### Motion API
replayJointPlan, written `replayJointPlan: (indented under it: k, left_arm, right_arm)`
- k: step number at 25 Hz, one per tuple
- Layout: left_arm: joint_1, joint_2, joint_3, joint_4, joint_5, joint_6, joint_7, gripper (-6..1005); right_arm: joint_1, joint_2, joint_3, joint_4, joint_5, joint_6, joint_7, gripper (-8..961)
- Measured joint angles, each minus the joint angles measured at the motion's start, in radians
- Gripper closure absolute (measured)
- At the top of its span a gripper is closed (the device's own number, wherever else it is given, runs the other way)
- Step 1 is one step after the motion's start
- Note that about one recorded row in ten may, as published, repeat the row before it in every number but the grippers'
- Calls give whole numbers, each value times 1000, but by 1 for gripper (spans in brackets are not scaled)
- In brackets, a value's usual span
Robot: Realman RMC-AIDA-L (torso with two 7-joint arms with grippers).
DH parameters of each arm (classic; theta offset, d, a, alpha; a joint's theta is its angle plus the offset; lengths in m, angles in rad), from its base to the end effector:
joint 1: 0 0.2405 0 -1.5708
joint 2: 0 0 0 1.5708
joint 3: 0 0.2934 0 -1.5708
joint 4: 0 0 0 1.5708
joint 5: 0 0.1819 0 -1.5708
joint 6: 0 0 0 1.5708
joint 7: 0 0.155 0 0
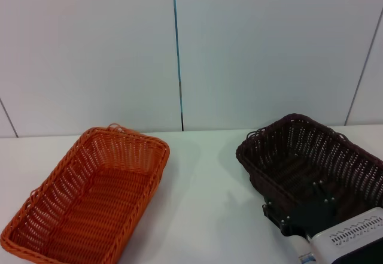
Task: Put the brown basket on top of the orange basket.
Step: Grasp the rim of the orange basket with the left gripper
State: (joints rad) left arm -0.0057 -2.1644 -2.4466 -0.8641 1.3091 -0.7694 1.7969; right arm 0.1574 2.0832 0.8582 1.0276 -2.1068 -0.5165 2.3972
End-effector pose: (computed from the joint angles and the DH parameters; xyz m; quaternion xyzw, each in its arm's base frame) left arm -0.4484 0.2370 0.0800 -0.5814 -0.4706 -0.2343 0.6210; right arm 0.2552 0.3073 -0.0898 -0.2056 -0.7901 -0.5470 0.1851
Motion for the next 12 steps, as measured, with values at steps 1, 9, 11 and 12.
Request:
replayJointPlan:
  k: [1, 9, 11, 12]
  left_arm:
    - [5, 0, 21, -45, 23, 10, -61, 392]
    - [138, -5, 277, -453, 288, 132, -571, 408]
    - [170, -5, 309, -532, 350, 148, -689, 412]
    - [182, -4, 317, -568, 394, 148, -753, 414]
  right_arm:
    - [0, 0, -1, 0, 6, 0, 0, 116]
    - [2, 1, -2, 6, 28, 0, 0, 115]
    - [10, 1, -2, 3, 39, 0, 0, 115]
    - [22, 2, -2, -5, 41, -1, -3, 115]
